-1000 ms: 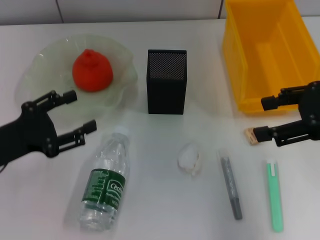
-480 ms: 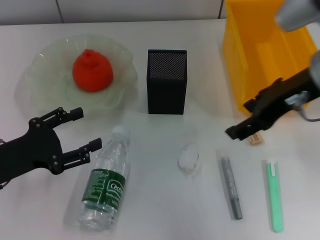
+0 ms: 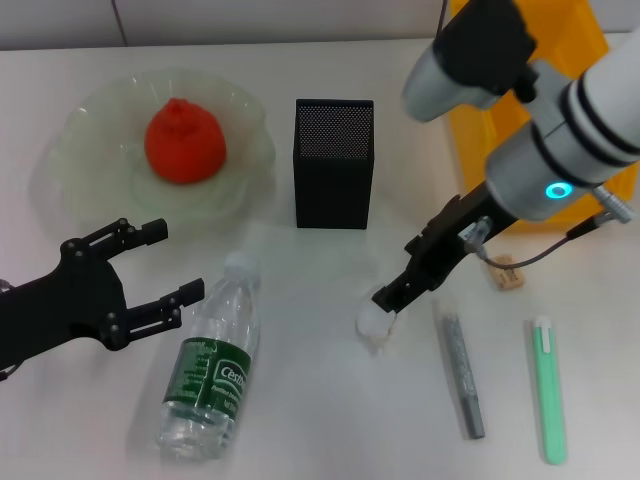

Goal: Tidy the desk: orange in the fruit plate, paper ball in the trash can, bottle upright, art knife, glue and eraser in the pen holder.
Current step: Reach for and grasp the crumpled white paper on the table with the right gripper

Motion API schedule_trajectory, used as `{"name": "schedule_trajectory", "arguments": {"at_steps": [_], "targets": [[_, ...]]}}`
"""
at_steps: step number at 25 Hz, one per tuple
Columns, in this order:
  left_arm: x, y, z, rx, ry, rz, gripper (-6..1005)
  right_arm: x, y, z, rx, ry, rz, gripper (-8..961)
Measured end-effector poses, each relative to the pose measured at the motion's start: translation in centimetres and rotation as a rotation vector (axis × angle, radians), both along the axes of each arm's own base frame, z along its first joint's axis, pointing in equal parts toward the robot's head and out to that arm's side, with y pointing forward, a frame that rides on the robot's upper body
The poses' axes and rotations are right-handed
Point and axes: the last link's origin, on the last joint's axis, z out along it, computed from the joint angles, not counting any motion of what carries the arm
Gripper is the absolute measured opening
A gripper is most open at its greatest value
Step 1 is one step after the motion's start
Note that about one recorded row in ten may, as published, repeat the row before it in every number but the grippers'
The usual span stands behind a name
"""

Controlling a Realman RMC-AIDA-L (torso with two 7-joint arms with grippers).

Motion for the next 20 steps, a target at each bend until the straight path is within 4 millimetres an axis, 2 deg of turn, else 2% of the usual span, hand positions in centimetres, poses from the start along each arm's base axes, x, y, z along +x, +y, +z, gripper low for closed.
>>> {"name": "schedule_trajectory", "arguments": {"at_steps": [1,5,10,13,20], "targets": [[0.0,0.0,0.0,0.000,0.001,0.002,815,0.0,0.0,0.0,0.000,0.000,0.000,831],[-0.2,0.1,-0.1,0.003,0.007,0.009,815,0.3,0.3,-2.3,-0.022,-0.035,0.008,832],[-0.3,0.0,-0.2,0.000,0.006,0.019,815,0.4,0.2,-3.9,-0.060,-0.039,0.001,832],[-0.3,0.0,-0.3,-0.001,0.005,0.021,815,0.5,0.2,-4.3,-0.068,-0.054,0.001,830],[-0.5,0.1,-0.3,0.005,0.014,0.030,815,0.6,0.2,-4.3,-0.074,-0.059,-0.004,608]]}}
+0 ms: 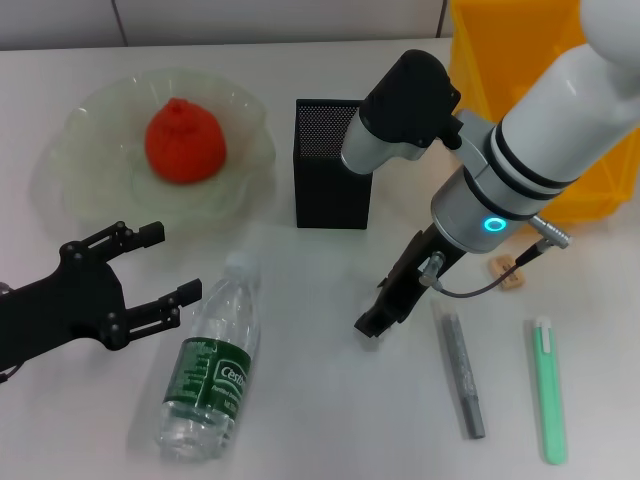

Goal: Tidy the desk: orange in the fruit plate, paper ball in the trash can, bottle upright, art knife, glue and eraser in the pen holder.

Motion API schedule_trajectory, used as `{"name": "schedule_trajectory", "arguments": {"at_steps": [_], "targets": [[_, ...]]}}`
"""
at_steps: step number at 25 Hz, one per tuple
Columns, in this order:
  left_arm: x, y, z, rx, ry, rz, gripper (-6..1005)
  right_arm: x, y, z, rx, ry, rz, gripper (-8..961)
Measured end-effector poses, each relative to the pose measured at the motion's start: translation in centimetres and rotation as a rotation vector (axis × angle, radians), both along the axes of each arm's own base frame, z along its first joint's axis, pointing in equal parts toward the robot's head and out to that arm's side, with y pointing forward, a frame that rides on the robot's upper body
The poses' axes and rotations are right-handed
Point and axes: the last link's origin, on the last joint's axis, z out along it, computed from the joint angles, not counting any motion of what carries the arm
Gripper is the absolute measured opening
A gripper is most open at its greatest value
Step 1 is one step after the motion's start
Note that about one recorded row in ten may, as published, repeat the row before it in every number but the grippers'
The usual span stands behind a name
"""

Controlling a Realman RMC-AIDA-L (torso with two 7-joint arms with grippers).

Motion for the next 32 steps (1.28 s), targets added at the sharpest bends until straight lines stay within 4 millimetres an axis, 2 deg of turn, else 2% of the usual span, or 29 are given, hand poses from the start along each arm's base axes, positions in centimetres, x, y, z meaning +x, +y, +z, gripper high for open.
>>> {"name": "schedule_trajectory", "arguments": {"at_steps": [3,7,9,14,16,19,20,21,24,28,32], "targets": [[0.0,0.0,0.0,0.001,0.001,0.001,815,-0.2,-0.2,0.4,-0.012,0.004,-0.005,513],[0.0,0.0,0.0,0.001,0.001,0.000,814,-1.1,-0.1,2.7,0.011,0.060,-0.023,513],[0.1,0.0,0.0,-0.001,-0.003,-0.004,814,-1.7,0.2,4.9,0.057,0.100,-0.022,513],[0.1,0.0,0.0,-0.004,-0.006,-0.006,814,-2.0,1.6,13.6,0.326,0.183,-0.024,514],[0.1,-0.1,0.0,-0.007,-0.010,-0.003,814,-1.3,2.2,16.8,0.444,0.199,-0.032,514],[0.3,-0.2,0.0,-0.018,-0.025,-0.004,814,0.5,3.0,20.0,0.572,0.213,-0.056,514],[0.4,-0.2,0.1,-0.027,-0.036,0.001,814,1.7,3.7,20.9,0.628,0.228,-0.068,514],[0.4,-0.2,0.1,-0.027,-0.036,0.001,814,1.7,3.7,20.9,0.628,0.228,-0.068,514],[0.5,0.0,0.3,-0.042,-0.052,0.019,814,3.9,5.0,20.8,0.695,0.246,-0.101,515],[1.0,0.5,0.3,-0.074,-0.060,0.028,814,6.4,6.2,18.6,0.703,0.249,-0.139,515],[1.6,1.1,0.9,-0.098,-0.047,0.029,814,6.9,6.3,17.3,0.699,0.271,-0.125,598]]}}
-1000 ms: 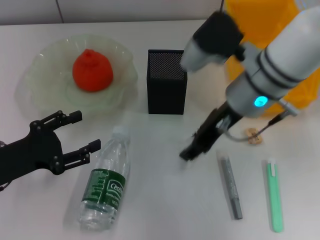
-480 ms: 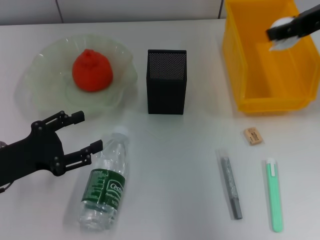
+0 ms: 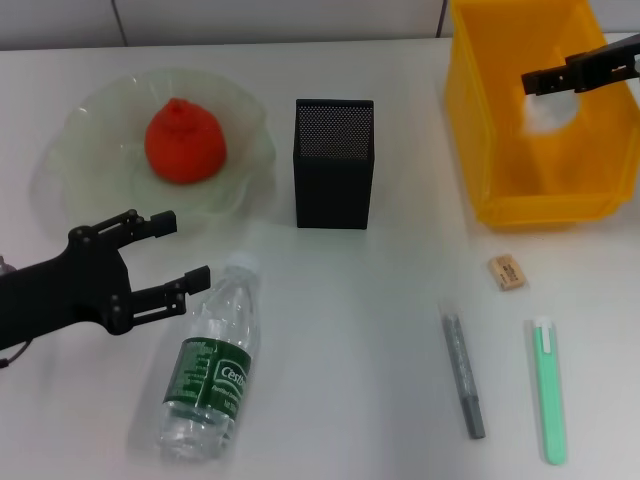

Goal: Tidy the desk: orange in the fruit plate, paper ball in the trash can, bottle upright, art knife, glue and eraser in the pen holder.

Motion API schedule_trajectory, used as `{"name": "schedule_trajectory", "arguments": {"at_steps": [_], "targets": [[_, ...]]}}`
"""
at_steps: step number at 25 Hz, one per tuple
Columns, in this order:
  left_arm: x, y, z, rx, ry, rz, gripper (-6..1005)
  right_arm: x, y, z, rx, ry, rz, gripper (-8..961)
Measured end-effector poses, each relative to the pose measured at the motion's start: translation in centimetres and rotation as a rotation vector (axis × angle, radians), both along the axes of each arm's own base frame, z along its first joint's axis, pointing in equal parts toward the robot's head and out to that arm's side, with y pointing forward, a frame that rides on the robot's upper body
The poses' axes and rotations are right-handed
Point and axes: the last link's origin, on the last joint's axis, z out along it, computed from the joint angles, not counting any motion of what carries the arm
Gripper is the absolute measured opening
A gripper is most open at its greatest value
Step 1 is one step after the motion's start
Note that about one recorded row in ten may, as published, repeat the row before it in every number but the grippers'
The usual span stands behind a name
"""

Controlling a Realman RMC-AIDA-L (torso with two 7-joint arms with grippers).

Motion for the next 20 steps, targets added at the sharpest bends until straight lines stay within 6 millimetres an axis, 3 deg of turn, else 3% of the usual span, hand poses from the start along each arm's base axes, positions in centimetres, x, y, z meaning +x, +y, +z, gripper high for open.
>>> {"name": "schedule_trajectory", "arguments": {"at_steps": [7,8,10,12,13,14,18,20], "targets": [[1.9,1.6,1.6,-0.071,0.043,0.030,814,0.1,-3.0,1.2,0.058,0.211,0.197,731],[2.4,2.0,1.9,-0.085,0.062,0.043,814,0.6,-4.5,1.4,0.061,0.250,0.284,749],[4.2,2.7,2.5,-0.092,0.131,0.078,814,0.8,-5.3,1.4,0.055,0.259,0.334,786],[5.2,2.8,2.4,-0.082,0.177,0.110,814,1.8,-7.5,0.7,0.030,0.298,0.428,823],[6.0,2.8,2.3,-0.072,0.212,0.144,814,2.8,-9.5,-0.2,0.017,0.364,0.516,841],[6.7,2.6,2.2,-0.066,0.245,0.168,814,2.8,-9.5,-0.2,0.017,0.364,0.516,841],[9.9,1.2,1.7,-0.046,0.383,0.281,814,5.5,-13.6,-2.6,0.023,0.448,0.677,841],[10.4,1.0,1.5,-0.047,0.400,0.301,815,6.8,-15.2,-3.8,0.029,0.437,0.729,841]]}}
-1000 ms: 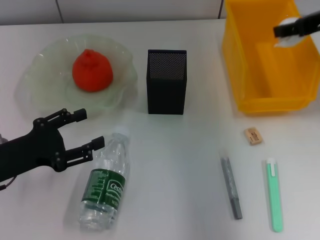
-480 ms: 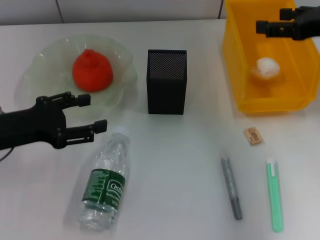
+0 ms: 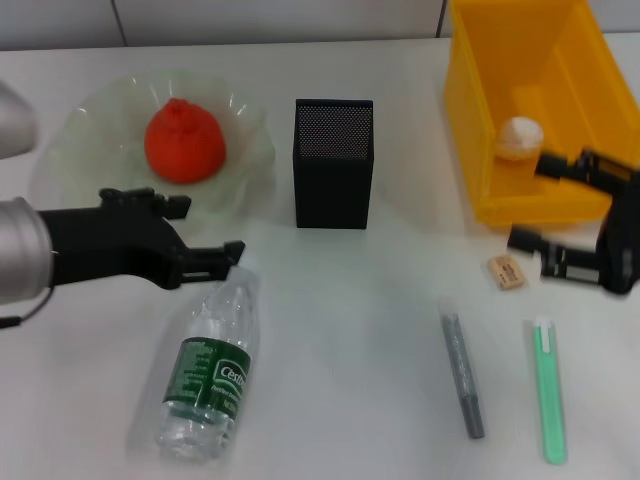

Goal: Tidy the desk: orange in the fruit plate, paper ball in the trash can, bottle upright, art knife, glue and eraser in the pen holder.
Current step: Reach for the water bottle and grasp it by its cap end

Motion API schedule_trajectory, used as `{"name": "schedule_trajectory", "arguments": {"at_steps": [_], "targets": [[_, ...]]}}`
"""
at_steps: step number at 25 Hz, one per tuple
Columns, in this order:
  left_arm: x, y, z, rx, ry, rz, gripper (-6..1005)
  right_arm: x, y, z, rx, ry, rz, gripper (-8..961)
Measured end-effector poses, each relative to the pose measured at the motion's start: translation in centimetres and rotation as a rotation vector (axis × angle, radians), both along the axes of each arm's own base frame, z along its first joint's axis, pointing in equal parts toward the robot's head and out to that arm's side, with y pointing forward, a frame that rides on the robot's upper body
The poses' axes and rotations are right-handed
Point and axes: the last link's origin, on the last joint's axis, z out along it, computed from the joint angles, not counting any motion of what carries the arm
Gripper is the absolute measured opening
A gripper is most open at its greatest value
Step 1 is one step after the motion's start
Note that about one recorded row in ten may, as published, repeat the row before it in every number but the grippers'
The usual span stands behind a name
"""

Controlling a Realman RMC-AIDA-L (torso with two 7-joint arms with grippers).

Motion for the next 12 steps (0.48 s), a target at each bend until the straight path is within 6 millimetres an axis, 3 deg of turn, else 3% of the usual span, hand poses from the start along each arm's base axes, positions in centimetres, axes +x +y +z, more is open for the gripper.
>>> {"name": "schedule_trajectory", "arguments": {"at_steps": [1,7,8,9,12], "targets": [[1.4,-0.5,-0.6,0.002,0.042,0.059,815,0.6,-0.6,-0.6,0.009,-0.006,0.014,841],[1.9,-0.6,-1.1,-0.004,0.069,0.101,814,2.7,-3.1,-3.4,0.042,-0.014,0.034,842],[3.4,-0.7,-3.5,-0.018,0.178,0.192,814,2.8,-3.3,-3.7,0.047,-0.015,0.034,842],[4.1,-0.7,-4.3,-0.021,0.195,0.200,814,3.0,-3.5,-3.9,0.051,-0.019,0.035,842],[4.5,-0.6,-4.9,-0.021,0.196,0.195,814,3.4,-4.0,-4.6,0.045,-0.041,0.041,842]]}}
